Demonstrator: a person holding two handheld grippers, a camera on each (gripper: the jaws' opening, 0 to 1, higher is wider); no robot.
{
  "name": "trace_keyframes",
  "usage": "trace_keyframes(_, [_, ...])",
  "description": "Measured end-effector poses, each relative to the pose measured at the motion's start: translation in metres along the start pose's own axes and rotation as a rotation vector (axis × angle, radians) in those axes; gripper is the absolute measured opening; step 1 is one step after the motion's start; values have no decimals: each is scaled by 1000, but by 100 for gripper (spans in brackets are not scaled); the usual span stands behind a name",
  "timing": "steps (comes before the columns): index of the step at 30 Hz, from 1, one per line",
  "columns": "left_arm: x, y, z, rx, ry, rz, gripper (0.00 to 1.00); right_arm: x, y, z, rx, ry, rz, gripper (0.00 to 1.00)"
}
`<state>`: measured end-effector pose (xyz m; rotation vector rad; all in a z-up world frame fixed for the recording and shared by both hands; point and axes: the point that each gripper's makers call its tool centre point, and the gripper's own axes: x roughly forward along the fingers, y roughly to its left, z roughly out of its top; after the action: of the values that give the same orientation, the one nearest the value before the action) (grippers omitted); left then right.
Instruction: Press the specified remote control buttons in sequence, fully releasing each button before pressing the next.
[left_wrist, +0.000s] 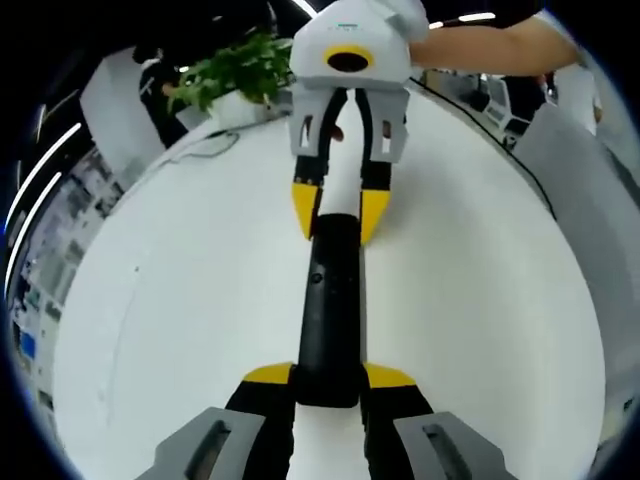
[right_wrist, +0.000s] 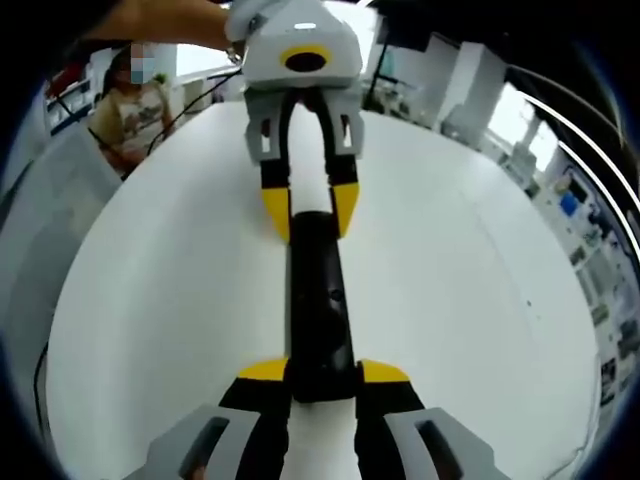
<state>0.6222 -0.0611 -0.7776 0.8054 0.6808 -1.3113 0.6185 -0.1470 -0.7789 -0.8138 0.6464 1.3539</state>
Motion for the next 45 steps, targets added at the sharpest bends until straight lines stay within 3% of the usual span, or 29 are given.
trace_keyframes(28, [0, 1, -2, -18, -3, -9, 24, 1, 2, 0, -40, -5, 34, 21])
trace_keyframes(38, [-1, 0, -1, 14, -21, 26, 24, 0, -4, 0, -31, -10, -5, 27])
trace_keyframes(45, [-4, 1, 2, 12, -65, 98, 27, -2, -6, -1, -44, -29, -60, 31])
